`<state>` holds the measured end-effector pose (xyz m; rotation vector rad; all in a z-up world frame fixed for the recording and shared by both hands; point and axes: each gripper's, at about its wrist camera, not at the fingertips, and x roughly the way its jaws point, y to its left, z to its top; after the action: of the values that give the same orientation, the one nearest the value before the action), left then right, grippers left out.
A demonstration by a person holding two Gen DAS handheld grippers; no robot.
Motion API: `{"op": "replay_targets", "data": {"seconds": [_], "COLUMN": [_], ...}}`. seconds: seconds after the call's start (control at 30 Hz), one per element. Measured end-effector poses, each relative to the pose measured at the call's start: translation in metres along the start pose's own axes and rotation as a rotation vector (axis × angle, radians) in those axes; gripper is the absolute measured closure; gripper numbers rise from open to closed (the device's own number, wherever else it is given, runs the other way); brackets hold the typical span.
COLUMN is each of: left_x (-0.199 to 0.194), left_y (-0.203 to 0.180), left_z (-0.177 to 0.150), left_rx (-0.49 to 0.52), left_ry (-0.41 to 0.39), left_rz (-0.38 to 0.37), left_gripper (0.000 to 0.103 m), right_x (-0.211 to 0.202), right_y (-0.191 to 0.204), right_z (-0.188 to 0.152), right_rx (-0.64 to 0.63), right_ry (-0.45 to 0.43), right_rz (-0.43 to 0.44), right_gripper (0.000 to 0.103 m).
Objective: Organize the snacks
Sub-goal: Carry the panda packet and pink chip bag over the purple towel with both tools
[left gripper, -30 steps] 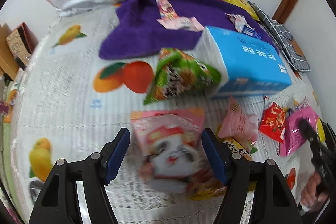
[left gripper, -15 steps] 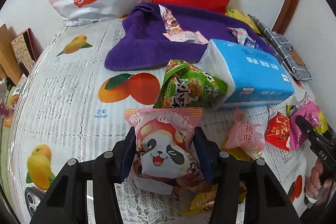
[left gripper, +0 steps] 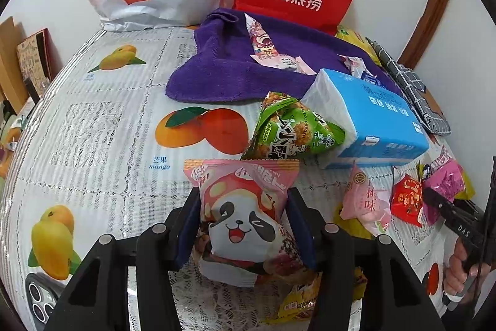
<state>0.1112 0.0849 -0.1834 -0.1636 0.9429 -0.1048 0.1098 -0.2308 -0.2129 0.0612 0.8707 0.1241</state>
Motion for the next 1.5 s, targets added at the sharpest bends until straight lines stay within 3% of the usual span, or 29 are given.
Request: {"op": "replay_targets", "data": {"seconds": [0.4, 0.7, 0.9, 1.17, 1.5], "left_x": [-0.019, -0.04, -0.06, -0.082, -0.075], "left_y": [0.002, -0.018, -0.045, -0.067, -0.073], "left_z": [0.008, 0.033, 0.062, 0.113, 0.177], "left_rx": [0.011, 0.034, 0.08, 0.091, 0.063], "left_ry": [-0.026, -0.053, -0.112, -0.172, -0.219], "left_rz": [0.001, 0.012, 0.03, 0.026, 0.005], "left_gripper": [0.052, 0.053, 0.053, 0.053, 0.053], "right_x": [-0.024, -0.046, -0.056, -0.066, -0.053], "right_y": [0.008, 0.022, 0.044, 0.061, 0.083], "right_z": [0.006, 0.033, 0.072, 0.13, 0.213], "right_rx": [-0.034, -0.058, -0.101, -0.088, -0.101], "right_ry": [-0.075, -0.128, -0.157, -0.198, -0.24], "right_rz": [-0.01, -0.017, -0.027, 0.039, 0.106], "right_gripper": [0.043, 0.043, 0.044, 0.043, 0.043]}}
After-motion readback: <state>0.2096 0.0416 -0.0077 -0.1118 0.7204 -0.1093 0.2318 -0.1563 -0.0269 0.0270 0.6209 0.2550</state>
